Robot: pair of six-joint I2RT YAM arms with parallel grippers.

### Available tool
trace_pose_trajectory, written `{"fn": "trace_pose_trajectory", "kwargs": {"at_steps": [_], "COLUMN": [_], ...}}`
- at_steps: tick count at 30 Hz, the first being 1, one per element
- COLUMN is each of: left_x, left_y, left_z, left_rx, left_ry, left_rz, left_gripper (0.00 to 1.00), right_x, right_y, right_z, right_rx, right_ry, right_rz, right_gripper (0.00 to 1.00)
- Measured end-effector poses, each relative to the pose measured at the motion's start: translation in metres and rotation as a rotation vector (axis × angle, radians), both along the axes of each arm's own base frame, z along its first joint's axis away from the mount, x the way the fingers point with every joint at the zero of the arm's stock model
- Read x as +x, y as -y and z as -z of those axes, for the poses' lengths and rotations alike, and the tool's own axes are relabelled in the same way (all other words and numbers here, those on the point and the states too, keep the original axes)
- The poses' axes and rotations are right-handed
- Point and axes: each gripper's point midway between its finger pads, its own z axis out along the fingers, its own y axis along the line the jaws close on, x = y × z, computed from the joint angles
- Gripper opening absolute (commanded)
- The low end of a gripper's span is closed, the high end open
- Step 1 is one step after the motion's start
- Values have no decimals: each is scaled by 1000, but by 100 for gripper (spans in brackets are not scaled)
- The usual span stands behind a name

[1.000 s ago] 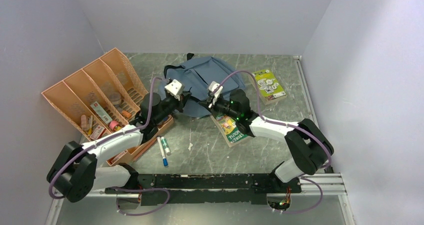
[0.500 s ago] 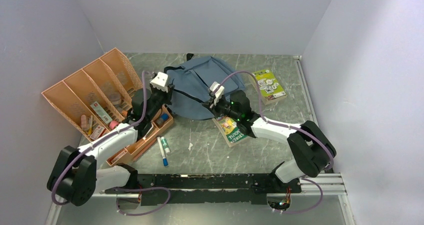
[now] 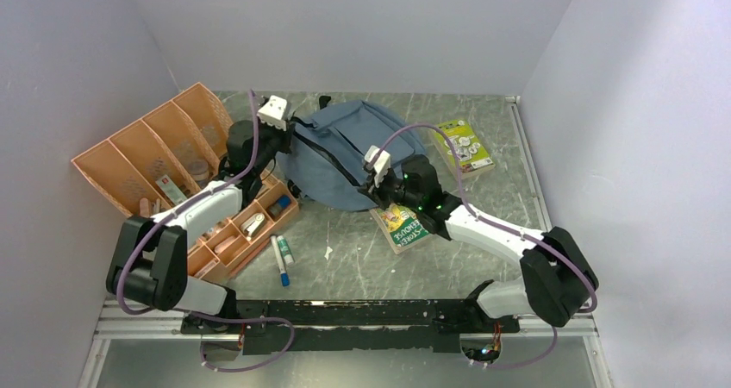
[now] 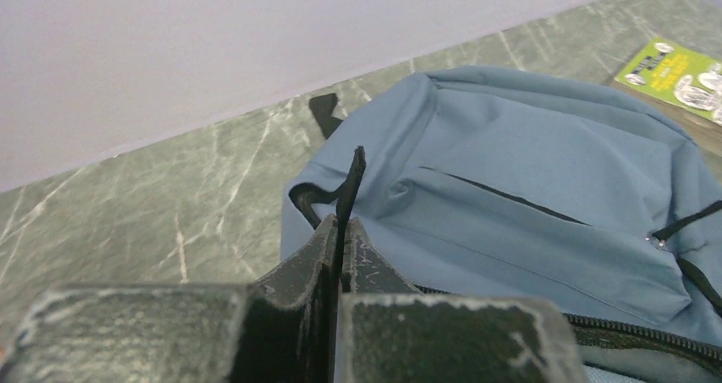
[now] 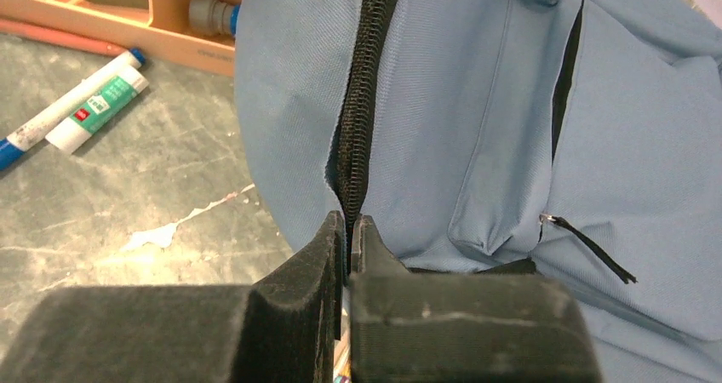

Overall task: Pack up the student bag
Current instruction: Unzip the student bag at the center of the board.

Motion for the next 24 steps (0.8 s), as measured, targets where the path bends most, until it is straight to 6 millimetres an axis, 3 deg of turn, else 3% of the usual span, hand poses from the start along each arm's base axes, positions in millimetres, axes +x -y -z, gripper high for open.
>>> {"fn": "trace_pose_trajectory", "kwargs": {"at_steps": [3,6,10,17,20,24], "left_x": [-2,-7,-20,-46,-51,-54], "left_y": [12,24,31,35,36,39], "left_z": [0,-8,-10,-19,-25,-27], "left_rx": [2,-13,-26,-44,-55,-66], "left_ry": [10,47,75,100,110,109], "left_rz": [87,167,239,300,318,336], "left_gripper": [5,5,5,5,5,5], "right_x": [-4,-8,-4,19,22,22], "right_y": [3,5,0,-25,-40,-57], "right_z": [2,0,-19,-85,-94,-90], "right_rx": [-18,-9,40,191,234,276], "right_ry": [-18,-43,-50,-37,-86,-177], "right_rz": [-6,2,24,45,22,-15], "right_gripper": [26,34,39,43,48,49]}}
